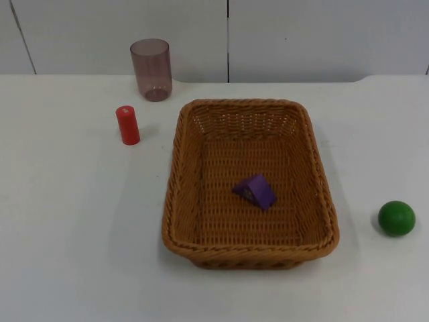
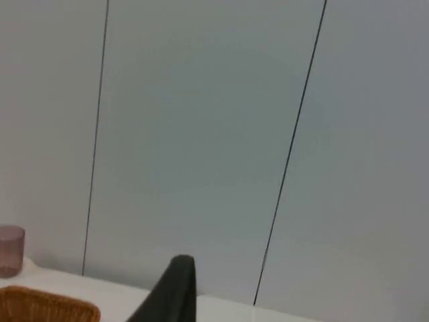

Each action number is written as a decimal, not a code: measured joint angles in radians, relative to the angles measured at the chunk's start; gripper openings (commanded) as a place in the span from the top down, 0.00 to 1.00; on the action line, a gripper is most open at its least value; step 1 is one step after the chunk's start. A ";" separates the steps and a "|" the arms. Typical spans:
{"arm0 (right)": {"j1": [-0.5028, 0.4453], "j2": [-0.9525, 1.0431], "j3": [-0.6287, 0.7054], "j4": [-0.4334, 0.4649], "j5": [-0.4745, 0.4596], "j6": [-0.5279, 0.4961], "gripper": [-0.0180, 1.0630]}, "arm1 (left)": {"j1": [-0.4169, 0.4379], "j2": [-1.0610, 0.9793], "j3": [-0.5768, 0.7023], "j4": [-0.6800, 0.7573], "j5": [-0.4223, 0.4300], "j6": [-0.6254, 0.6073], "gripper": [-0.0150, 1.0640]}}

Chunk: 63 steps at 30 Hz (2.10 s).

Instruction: Pick up the basket with the left hand and place the triangular block into the basket with the right hand.

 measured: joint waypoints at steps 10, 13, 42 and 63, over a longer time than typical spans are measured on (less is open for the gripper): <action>0.009 0.000 0.065 0.027 0.004 -0.018 0.01 | -0.026 -0.001 0.006 0.002 0.016 0.009 0.01; 0.009 0.000 0.079 0.042 0.006 -0.024 0.01 | -0.033 -0.001 0.013 0.002 0.025 0.014 0.01; 0.009 0.002 0.413 0.049 0.104 0.120 0.01 | -0.088 0.002 0.328 0.020 0.170 -0.013 0.01; 0.009 0.002 0.499 0.022 0.065 0.120 0.01 | -0.088 0.002 0.399 0.020 0.173 -0.015 0.01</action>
